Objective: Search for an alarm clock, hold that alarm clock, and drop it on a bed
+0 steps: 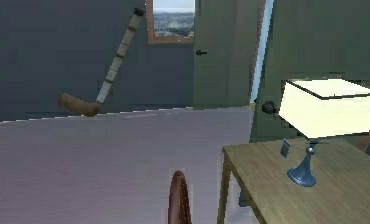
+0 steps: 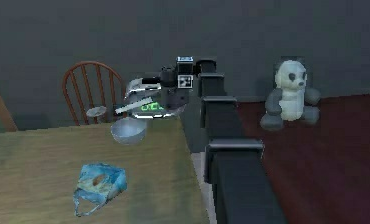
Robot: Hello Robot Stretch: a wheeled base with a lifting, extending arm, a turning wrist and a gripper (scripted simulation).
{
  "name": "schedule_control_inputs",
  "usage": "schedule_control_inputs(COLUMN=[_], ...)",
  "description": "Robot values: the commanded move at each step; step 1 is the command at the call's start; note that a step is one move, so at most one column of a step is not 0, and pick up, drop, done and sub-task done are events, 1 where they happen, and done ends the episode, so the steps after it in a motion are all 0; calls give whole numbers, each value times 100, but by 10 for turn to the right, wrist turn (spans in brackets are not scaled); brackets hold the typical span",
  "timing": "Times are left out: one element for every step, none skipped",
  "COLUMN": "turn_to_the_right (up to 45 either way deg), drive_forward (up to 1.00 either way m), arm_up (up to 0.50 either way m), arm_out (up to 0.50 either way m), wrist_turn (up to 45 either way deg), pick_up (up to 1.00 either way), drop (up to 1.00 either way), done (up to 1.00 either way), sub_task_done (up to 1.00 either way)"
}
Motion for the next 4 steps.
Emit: schedule_control_inputs(turn_to_the_right=[0, 0, 0, -450], drive_forward=[0, 0, 0, 0], arm_up=[0, 0, 0, 0], arm_out=[0, 0, -32, 0], wrist_turn=[-450, -390, 0, 0], pick_up=[0, 0, 0, 0], drop=[0, 0, 0, 0], done=[0, 0, 0, 0], sub_task_done=[0, 0, 0, 0])
